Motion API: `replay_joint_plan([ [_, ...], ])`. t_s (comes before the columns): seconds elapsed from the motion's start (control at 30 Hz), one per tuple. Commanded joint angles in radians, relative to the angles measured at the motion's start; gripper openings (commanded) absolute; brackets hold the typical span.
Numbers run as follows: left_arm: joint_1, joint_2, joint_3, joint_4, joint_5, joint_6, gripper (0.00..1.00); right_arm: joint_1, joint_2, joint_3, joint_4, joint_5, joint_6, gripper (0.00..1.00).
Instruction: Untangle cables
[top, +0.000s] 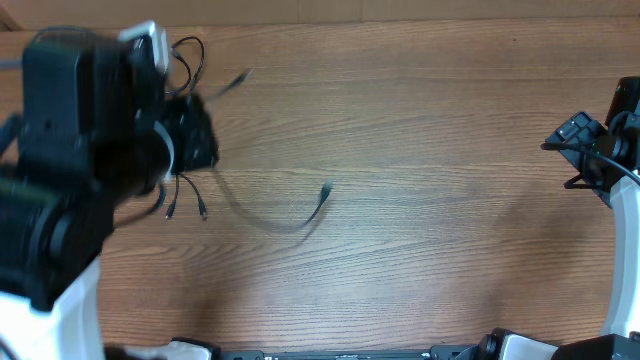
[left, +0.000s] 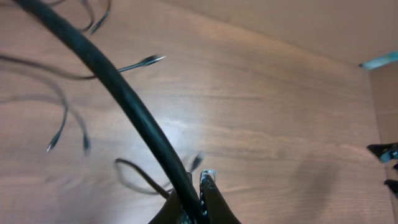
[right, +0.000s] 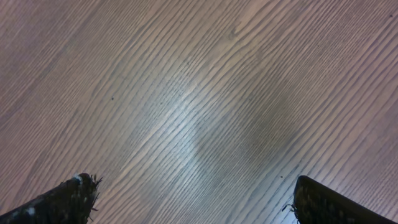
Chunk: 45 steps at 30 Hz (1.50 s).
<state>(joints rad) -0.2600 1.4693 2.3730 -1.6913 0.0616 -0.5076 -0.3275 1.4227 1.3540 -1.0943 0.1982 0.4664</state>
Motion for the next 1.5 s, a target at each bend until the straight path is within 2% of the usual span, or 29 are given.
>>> replay_joint_plan([
  [0.0, -0.002, -0.086, -0.123, 0.002, -0.036, -0.063, 0.04, -0.005, -0.002, 0.031, 0.004, 0.01, -0.002, 1.0],
  [0.33, -0.002, -0.148, -0.325, 0.002, 0.197, -0.065, 0.04, -0.005, -0.002, 0.031, 0.004, 0.01, -0.002, 1.0],
  [0.43, -0.002, -0.148, -0.357, 0.002, 0.201, -0.066, 0.04, -0.005, -0.002, 0.031, 0.004, 0.01, -0.002, 1.0],
  [0.6, -0.002, -0.148, -0.379, 0.002, 0.19, -0.152, 0.04, -0.005, -0.002, 0.031, 0.004, 0.01, -0.002, 1.0],
  [0.77, -0.002, -0.148, -0.38, 0.002, 0.073, -0.278, 0.04, -0.005, -0.002, 0.031, 0.004, 0.01, -0.002, 1.0],
  [1.1, -0.001, -0.148, -0.423, 0.002, -0.181, -0.365, 0.05, -0.005, -0.002, 0.031, 0.004, 0.01, -0.002, 1.0],
  [1.23, 0.032, -0.148, -0.478, 0.002, -0.211, -0.415, 0.04, -0.005, -0.002, 0.031, 0.004, 0.01, -0.002, 1.0],
  [1.47, 0.18, -0.144, -0.571, 0.014, -0.222, -0.436, 0.04, -0.005, -0.002, 0.031, 0.004, 0.01, -0.002, 1.0],
])
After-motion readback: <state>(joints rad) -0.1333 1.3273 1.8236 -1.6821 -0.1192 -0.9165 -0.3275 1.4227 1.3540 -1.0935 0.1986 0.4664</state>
